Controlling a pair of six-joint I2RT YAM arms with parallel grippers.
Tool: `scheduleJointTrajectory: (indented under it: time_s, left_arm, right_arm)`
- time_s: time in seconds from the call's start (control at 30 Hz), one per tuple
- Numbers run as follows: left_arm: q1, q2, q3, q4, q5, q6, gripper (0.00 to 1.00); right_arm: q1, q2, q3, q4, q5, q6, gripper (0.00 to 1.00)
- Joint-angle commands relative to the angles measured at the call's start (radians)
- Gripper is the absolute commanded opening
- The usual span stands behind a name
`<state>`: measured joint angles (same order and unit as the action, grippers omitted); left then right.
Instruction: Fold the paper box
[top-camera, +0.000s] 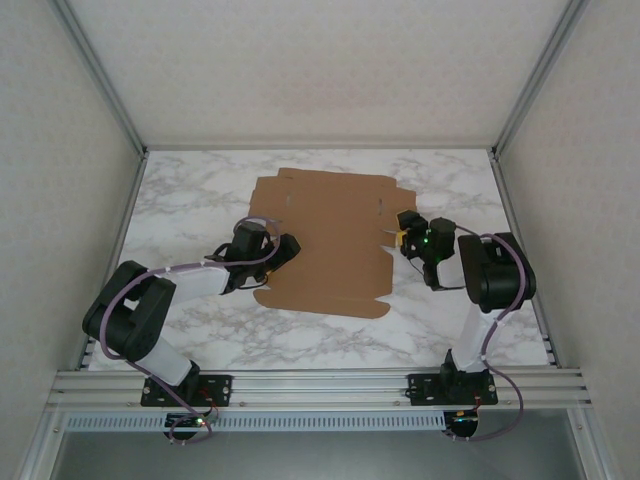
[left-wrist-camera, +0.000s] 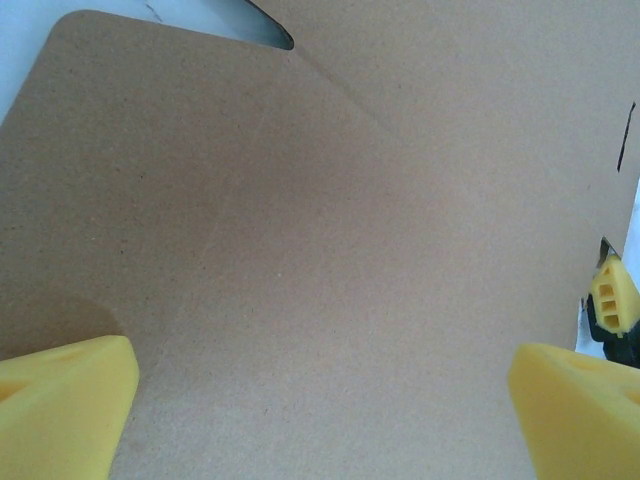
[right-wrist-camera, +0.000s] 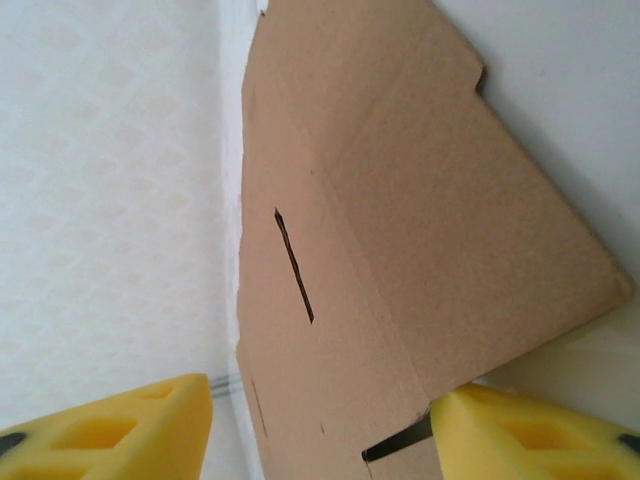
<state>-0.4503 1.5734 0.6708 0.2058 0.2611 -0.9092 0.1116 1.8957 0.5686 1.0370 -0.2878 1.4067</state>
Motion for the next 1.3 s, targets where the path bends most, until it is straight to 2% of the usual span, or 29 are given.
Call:
scheduleJointTrajectory:
  time_s: [0.0,0.47,0.9,0.97,1.03,1.13,1.27]
  left_arm:
    - [0.0,-0.007,-0.029,-0.086,-0.044,0.018,0.95]
    - [-0.001,-0.018,-0.053,-0.091,-0.068,0.027,0.94]
    - [-0.001,-0.017,-0.076,-0.064,-0.034,0.024,0.94]
    - [0.0,-0.022,-0.074,-0.071,-0.039,0.024,0.94]
    - [-0.001,-0.03,-0.073,-0.079,-0.045,0.026,0.94]
    - [-0.001,-0.038,-0.076,-0.079,-0.051,0.027,0.94]
    - [-0.001,-0.031,-0.084,-0.064,-0.047,0.02,0.94]
  right_arm:
    - [-0.013,0.079,0.024,0.103,0.12,-0.016,0.58]
    - [-0.072,0.041,0.036,0.139,0.125,-0.015,0.53]
    - [-0.084,0.171,0.171,0.319,-0.077,0.045,0.52]
    - [-0.09,0.137,0.147,0.257,-0.071,0.026,0.51]
    - [-0.09,0.053,0.149,-0.019,-0.087,-0.034,0.53]
    - [-0.065,-0.062,0.161,-0.324,-0.082,-0.137,0.56]
    - [-0.059,-0.1,0.139,-0.404,-0.098,-0.114,0.61]
